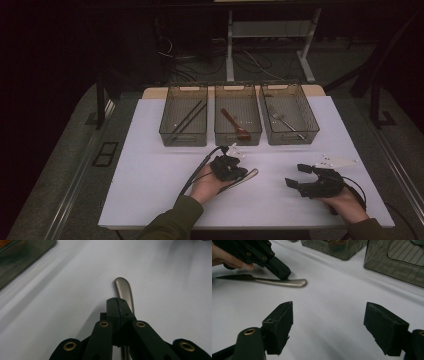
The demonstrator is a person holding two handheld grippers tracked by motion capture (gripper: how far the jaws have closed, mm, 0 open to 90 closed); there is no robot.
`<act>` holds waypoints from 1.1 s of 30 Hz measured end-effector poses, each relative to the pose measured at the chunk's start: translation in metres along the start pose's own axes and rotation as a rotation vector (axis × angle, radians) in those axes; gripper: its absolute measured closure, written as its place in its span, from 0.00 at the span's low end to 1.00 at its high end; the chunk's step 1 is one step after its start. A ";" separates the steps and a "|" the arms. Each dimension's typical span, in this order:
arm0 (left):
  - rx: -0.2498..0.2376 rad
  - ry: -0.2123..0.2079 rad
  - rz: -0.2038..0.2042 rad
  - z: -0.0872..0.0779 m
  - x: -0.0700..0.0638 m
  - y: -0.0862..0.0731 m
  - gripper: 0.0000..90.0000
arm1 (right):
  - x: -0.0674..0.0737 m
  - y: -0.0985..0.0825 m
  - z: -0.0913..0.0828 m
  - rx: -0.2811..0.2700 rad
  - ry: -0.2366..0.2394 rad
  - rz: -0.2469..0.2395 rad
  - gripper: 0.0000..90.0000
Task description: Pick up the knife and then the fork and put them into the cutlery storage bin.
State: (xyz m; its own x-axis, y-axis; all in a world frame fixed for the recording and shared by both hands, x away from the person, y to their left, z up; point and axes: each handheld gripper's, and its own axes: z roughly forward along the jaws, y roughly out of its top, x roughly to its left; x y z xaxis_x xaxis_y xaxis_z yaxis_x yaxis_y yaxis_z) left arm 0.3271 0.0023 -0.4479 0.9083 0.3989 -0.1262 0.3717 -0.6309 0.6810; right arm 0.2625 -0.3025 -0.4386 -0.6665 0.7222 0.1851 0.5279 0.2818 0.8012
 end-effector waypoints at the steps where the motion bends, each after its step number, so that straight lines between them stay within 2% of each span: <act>1: 0.004 -0.009 0.007 0.001 -0.002 0.001 0.99 | 0.000 0.000 0.000 0.000 0.000 0.001 0.25; 4: 0.013 -0.034 0.037 0.002 -0.007 0.003 0.99 | 0.000 0.000 0.000 -0.002 0.000 -0.002 0.25; 7: 0.001 -0.055 0.040 0.003 -0.013 0.005 0.99 | -0.001 0.000 0.000 -0.002 0.002 -0.003 0.25; 9: 0.004 -0.054 0.056 0.003 -0.013 0.006 0.99 | -0.001 0.000 0.000 -0.001 0.002 -0.002 0.25; 12: -0.004 -0.063 0.058 0.000 -0.011 0.005 0.99 | -0.001 0.000 -0.001 -0.001 0.002 -0.004 0.25; 13: -0.013 -0.071 0.047 -0.003 -0.011 0.004 0.98 | -0.001 0.000 -0.001 -0.001 0.002 -0.004 0.25; 16: -0.048 -0.084 0.062 -0.018 -0.009 0.002 0.90 | -0.002 0.000 -0.002 -0.005 0.001 -0.001 0.25; 20: -0.063 -0.102 0.071 -0.036 -0.004 -0.011 0.82 | -0.003 0.000 -0.002 -0.005 -0.003 0.001 0.25; 21: -0.062 -0.098 0.065 -0.039 -0.003 -0.016 0.78 | -0.003 0.000 -0.002 -0.004 -0.003 0.004 0.25; 24: -0.059 -0.116 0.079 -0.045 0.000 -0.025 0.76 | -0.003 0.000 -0.002 -0.007 -0.003 -0.004 0.25; 28: -0.057 -0.123 0.105 -0.043 0.001 -0.030 0.77 | -0.003 0.000 -0.002 -0.004 -0.002 -0.005 0.25; 33: -0.044 -0.135 0.113 -0.038 0.002 -0.032 0.80 | -0.003 -0.001 -0.002 -0.002 0.000 -0.005 0.25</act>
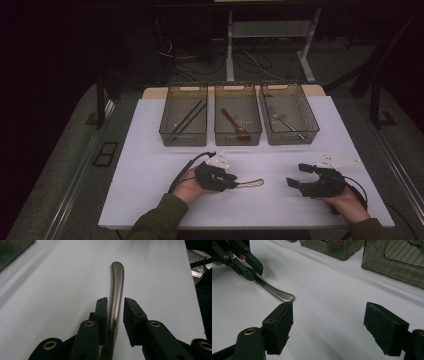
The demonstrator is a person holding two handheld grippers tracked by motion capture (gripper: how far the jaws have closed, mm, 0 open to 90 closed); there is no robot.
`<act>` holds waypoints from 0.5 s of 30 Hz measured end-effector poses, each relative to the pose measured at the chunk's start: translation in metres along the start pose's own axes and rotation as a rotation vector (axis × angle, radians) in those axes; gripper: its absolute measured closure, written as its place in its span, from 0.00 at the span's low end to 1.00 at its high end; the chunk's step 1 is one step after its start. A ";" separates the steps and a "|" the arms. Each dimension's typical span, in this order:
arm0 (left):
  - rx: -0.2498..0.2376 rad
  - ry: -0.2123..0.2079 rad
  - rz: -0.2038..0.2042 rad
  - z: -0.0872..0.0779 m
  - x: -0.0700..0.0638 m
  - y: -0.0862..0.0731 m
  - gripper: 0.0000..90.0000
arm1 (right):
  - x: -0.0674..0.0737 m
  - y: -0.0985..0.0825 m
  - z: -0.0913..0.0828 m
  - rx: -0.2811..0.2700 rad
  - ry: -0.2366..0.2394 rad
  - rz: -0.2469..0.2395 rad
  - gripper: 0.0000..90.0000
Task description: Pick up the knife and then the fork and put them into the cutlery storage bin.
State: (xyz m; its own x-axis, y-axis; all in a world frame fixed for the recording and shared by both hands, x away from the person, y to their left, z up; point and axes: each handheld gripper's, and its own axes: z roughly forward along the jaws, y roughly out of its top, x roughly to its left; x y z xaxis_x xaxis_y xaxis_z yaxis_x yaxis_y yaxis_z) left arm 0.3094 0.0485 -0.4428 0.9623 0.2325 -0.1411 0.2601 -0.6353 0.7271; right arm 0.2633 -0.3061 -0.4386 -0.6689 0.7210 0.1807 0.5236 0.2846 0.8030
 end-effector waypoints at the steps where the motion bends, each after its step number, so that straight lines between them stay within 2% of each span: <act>1: 0.008 0.001 0.002 0.001 0.000 -0.001 0.80 | 0.000 0.000 0.000 -0.001 0.000 0.000 0.25; 9: 0.026 -0.013 0.015 0.007 0.003 -0.004 0.85 | 0.000 0.000 0.000 0.000 0.001 -0.003 0.25; 15: 0.011 -0.019 0.064 0.008 0.003 -0.007 0.83 | 0.000 0.000 0.001 0.003 0.002 -0.001 0.25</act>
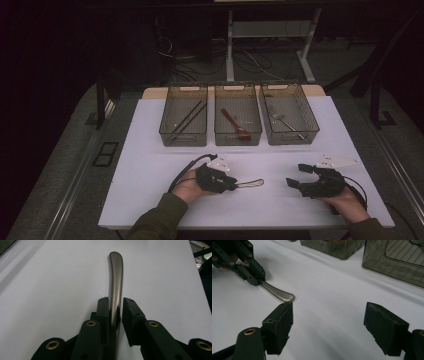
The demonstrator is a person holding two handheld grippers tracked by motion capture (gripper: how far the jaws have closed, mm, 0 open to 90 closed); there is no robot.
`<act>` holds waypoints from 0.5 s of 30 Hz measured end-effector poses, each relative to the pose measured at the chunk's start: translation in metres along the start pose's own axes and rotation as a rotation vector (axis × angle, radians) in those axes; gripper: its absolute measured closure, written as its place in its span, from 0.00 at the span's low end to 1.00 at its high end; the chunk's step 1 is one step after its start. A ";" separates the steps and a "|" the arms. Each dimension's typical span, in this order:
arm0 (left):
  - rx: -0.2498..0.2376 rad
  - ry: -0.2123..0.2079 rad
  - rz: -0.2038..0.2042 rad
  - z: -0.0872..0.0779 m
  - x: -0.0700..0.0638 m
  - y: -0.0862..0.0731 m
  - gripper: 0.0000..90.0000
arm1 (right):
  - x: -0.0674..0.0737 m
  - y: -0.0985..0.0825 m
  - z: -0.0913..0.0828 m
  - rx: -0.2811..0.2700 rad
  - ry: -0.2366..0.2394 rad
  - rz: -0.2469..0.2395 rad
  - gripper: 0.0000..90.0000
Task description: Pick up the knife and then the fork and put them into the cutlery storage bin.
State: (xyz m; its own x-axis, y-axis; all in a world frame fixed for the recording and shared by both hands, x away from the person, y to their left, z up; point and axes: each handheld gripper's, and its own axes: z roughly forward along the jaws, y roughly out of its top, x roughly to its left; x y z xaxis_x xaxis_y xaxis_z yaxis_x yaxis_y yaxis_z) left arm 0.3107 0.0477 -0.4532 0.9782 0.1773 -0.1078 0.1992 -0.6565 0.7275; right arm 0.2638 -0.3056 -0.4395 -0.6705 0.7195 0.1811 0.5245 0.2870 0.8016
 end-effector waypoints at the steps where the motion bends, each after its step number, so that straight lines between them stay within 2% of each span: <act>1: 0.004 0.003 0.007 0.000 0.000 0.000 0.83 | 0.000 0.000 0.000 0.001 0.000 0.000 0.25; 8: 0.020 0.021 0.028 0.000 -0.001 0.002 0.87 | 0.001 0.000 0.001 0.003 0.002 -0.001 0.25; 10: 0.016 0.013 0.008 0.000 -0.001 0.002 0.88 | 0.001 0.000 0.001 0.003 0.004 -0.003 0.25; 15: 0.034 0.011 0.011 -0.001 0.000 0.003 0.88 | 0.001 0.000 0.001 0.005 0.000 -0.011 0.25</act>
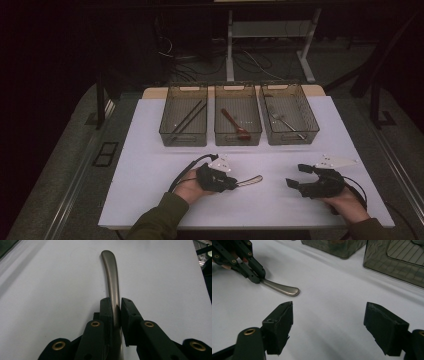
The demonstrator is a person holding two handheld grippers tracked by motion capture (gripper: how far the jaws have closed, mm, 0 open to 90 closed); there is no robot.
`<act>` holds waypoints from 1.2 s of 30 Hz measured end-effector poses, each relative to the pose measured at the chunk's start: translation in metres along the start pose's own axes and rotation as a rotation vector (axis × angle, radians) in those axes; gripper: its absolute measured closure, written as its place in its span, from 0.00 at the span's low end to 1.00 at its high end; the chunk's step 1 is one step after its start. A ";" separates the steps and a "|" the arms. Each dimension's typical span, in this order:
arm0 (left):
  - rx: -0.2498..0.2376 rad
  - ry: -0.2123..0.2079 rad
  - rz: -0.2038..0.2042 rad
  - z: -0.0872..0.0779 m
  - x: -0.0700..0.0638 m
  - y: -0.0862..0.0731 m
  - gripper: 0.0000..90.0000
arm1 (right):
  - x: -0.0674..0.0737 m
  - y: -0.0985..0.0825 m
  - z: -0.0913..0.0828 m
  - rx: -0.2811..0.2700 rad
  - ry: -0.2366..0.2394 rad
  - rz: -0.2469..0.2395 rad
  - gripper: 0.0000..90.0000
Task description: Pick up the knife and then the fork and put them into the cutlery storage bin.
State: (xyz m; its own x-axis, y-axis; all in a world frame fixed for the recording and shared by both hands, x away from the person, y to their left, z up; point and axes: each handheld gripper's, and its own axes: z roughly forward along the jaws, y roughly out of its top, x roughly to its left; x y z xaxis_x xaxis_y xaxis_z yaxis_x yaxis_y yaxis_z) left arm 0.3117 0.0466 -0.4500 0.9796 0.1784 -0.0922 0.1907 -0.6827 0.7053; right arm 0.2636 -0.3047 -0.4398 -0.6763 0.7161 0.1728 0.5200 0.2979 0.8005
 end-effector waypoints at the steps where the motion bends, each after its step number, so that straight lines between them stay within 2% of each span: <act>1: -0.002 0.002 -0.003 0.000 -0.001 0.001 0.88 | 0.000 0.000 0.000 0.000 0.000 -0.001 0.25; 2: -0.006 0.003 -0.017 0.000 -0.002 0.001 0.88 | 0.000 0.000 0.000 0.001 0.001 0.000 0.25; 3: 0.007 0.001 -0.004 -0.001 -0.001 0.001 0.88 | 0.000 0.000 0.000 0.001 0.003 0.000 0.25; 5: 0.003 0.000 -0.017 -0.001 -0.002 0.002 0.88 | 0.000 0.001 -0.001 -0.001 0.009 -0.006 0.25; 8: 0.006 -0.003 0.001 -0.003 -0.002 0.005 0.88 | 0.002 0.004 -0.002 0.008 0.019 -0.025 0.25; 11: -0.009 -0.011 -0.004 -0.007 -0.005 0.008 0.88 | 0.005 0.009 -0.005 0.018 0.050 -0.052 0.20; 14: -0.019 -0.020 -0.002 -0.011 -0.007 0.011 0.88 | 0.008 0.014 -0.007 0.037 0.084 -0.084 0.19; 22: -0.013 -0.049 0.032 -0.021 -0.017 0.017 0.88 | 0.020 0.033 -0.007 0.098 0.163 -0.175 0.19; 24: -0.001 -0.052 0.054 -0.023 -0.020 0.017 0.88 | 0.023 0.038 -0.004 0.115 0.200 -0.205 0.19; 28: -0.005 -0.064 0.057 -0.025 -0.026 0.017 0.88 | 0.033 0.048 0.005 0.161 0.265 -0.284 0.20; 30: -0.007 -0.071 0.063 -0.026 -0.028 0.018 0.88 | 0.039 0.053 0.010 0.184 0.310 -0.311 0.24; 33: -0.011 -0.076 0.067 -0.026 -0.031 0.021 0.88 | 0.049 0.062 0.018 0.208 0.342 -0.375 0.27; 34: -0.006 -0.080 0.082 -0.026 -0.031 0.022 0.88 | 0.051 0.065 0.021 0.213 0.353 -0.399 0.28; 35: -0.007 -0.081 0.082 -0.026 -0.033 0.023 0.88 | 0.055 0.068 0.024 0.223 0.355 -0.408 0.28; 36: -0.008 -0.084 0.087 -0.026 -0.034 0.024 0.88 | 0.056 0.070 0.028 0.232 0.353 -0.457 0.29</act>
State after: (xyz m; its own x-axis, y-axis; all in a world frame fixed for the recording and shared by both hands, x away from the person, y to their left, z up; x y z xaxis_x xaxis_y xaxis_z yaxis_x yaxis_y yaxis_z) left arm 0.2818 0.0424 -0.4121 0.9943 0.0585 -0.0887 0.1046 -0.6877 0.7185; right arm 0.2770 -0.2263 -0.3898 -0.9684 0.2437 0.0536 0.2105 0.6826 0.6998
